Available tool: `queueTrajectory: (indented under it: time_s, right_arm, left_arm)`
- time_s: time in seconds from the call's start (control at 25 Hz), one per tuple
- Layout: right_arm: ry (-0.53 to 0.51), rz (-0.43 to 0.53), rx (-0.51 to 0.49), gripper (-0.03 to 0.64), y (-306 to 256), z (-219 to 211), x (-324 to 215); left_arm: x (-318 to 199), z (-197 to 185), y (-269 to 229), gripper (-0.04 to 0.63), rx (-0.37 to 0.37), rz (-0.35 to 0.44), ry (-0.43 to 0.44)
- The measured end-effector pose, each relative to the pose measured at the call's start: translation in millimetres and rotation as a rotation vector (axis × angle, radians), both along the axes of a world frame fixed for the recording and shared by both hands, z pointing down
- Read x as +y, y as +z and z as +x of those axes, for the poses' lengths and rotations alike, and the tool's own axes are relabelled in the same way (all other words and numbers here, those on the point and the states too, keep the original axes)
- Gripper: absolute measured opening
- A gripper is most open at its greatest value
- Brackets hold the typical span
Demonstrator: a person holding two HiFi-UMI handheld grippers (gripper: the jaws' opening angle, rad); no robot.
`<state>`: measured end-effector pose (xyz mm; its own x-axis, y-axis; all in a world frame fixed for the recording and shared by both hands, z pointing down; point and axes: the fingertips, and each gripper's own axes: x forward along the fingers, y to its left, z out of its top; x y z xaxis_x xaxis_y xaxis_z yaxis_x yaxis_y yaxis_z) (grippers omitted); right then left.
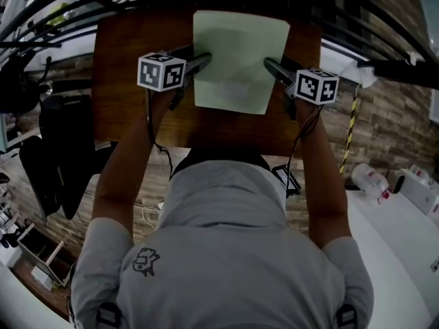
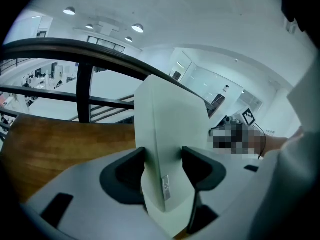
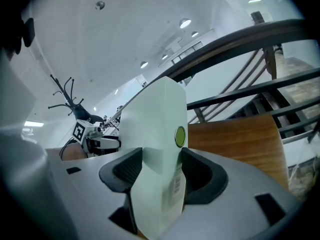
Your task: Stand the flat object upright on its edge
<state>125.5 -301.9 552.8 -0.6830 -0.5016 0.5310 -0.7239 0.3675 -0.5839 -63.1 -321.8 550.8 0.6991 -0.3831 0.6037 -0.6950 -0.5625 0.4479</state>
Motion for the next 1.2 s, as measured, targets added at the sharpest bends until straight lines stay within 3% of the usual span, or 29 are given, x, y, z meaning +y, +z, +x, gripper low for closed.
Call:
queueTrajectory:
  time_s: [0.44, 0.88, 1.2]
  right_arm:
    - [0.029, 0.194, 0.049, 0.236, -50, 1, -15]
    - [0.082, 0.427, 0.084, 0.236, -88, 4, -24]
    - [0.101, 0.53, 0.095, 0.236, -92, 5, -26]
  left_arm:
    - [-13, 2, -42, 0.235, 0.023, 0.129, -0.017]
    - [-26, 4, -75, 0.23, 0.018, 0.308, -0.035]
    - [-31, 6, -79, 0.23, 0.026, 0.393, -0.045]
